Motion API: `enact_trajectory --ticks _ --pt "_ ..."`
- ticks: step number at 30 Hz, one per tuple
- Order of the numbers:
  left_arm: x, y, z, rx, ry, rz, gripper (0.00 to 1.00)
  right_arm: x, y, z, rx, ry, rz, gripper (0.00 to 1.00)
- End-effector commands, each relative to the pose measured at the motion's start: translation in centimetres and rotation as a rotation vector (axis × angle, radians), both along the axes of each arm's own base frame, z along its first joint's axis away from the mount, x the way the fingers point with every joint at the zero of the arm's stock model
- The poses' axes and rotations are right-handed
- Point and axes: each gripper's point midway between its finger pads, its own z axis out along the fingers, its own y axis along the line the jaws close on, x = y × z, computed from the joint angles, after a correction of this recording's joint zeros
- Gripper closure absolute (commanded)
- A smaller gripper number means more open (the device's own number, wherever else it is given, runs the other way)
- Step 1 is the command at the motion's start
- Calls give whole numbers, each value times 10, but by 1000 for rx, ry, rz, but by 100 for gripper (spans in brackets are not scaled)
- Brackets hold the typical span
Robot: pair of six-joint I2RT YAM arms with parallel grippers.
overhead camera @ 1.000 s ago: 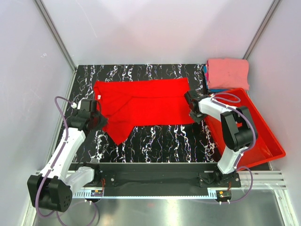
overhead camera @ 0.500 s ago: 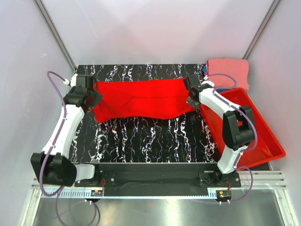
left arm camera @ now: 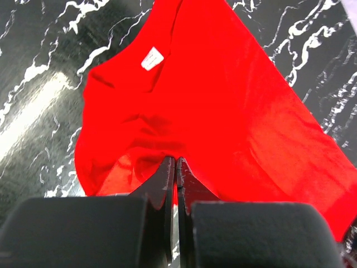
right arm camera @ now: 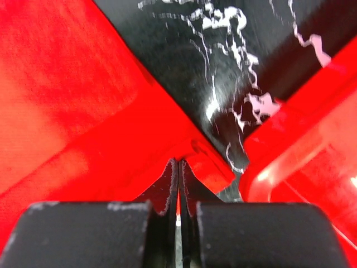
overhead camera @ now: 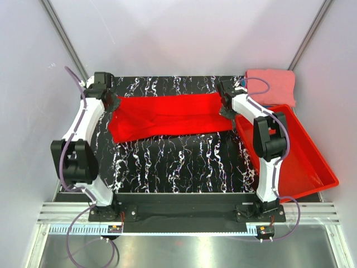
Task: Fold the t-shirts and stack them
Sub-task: Fold the tshirt
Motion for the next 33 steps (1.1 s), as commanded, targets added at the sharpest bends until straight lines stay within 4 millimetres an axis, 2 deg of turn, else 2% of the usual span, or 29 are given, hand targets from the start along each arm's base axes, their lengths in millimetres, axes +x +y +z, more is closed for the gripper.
enact_trajectory --ticks 1,2,5,8,13,25,29,33 --pt "22 10 10 55 -29 0 100 19 -4 12 1 -27 21 100" --pt "26 21 9 54 -35 18 100 24 -4 10 10 -26 22 100" --pt "38 24 1 49 -30 8 100 33 -4 7 20 -27 27 100" --pt "52 22 -5 22 -42 -25 100 41 0 5 27 -27 42 100" --pt "67 18 -11 4 -36 -69 100 38 -3 -6 32 26 29 100" --pt "83 14 -47 -6 45 -126 100 41 -3 -16 54 62 20 100" --pt "93 11 -50 -14 39 -146 100 45 -7 -17 53 68 9 100" --pt "102 17 -46 14 31 -137 100 47 -11 -18 55 71 1 100"
